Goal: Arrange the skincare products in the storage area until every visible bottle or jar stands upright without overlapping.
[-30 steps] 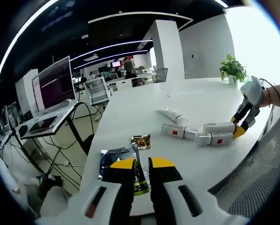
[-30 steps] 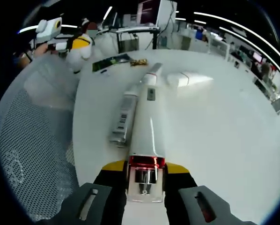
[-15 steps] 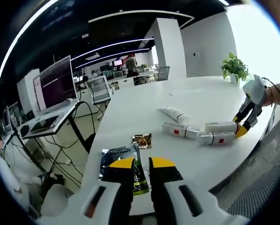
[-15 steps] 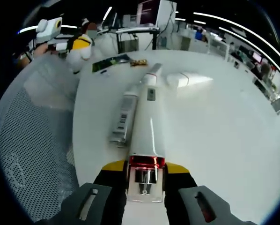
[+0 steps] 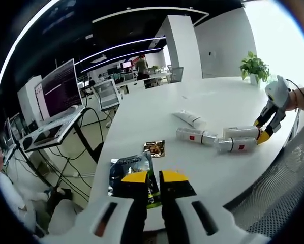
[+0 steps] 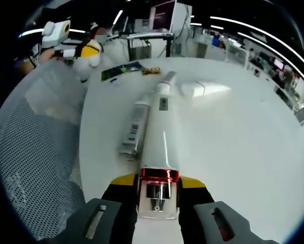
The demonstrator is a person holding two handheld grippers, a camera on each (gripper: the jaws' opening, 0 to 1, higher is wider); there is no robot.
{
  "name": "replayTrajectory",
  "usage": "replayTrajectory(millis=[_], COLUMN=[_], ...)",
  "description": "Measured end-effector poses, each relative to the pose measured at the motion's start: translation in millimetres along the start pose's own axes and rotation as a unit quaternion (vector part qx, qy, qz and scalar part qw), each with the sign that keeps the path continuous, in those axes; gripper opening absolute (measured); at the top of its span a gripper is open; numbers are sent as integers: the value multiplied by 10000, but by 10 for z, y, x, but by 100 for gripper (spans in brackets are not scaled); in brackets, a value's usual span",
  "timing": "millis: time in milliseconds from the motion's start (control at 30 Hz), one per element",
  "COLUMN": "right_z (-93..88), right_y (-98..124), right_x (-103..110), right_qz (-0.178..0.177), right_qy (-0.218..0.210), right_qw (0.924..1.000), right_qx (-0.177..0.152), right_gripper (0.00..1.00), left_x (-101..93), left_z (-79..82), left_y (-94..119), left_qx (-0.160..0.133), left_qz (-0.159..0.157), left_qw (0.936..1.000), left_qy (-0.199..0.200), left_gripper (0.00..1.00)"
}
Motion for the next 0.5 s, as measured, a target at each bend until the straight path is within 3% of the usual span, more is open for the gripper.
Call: replayTrajectory(millis=[300, 500], right_z=[-10, 3], right_y=[4, -2], right_x=[-13, -17], right_qz=[-169, -193], right_qy=[-159, -175], right_qw=[9992, 9992], right_qx=[-317, -304], right_gripper=[26, 26], left_x=[-91, -26], left_z=[-23, -81], left_y=[-6, 38], left_qx=[101, 224], left_qz=[-256, 5], left_qw=[9994, 9995], left_qy=[-223, -229], left_gripper=[1, 8])
Point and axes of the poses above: the point that each gripper's makers call its tool centre point, and the gripper's own axes: y roughly backward along the fingers, x roughly to its left, z roughly out of its top, the point moved 2 cm from there along y, roughly backward along the fingers, and after that the axes turned 10 degrees about z, right-handed, at the moved point
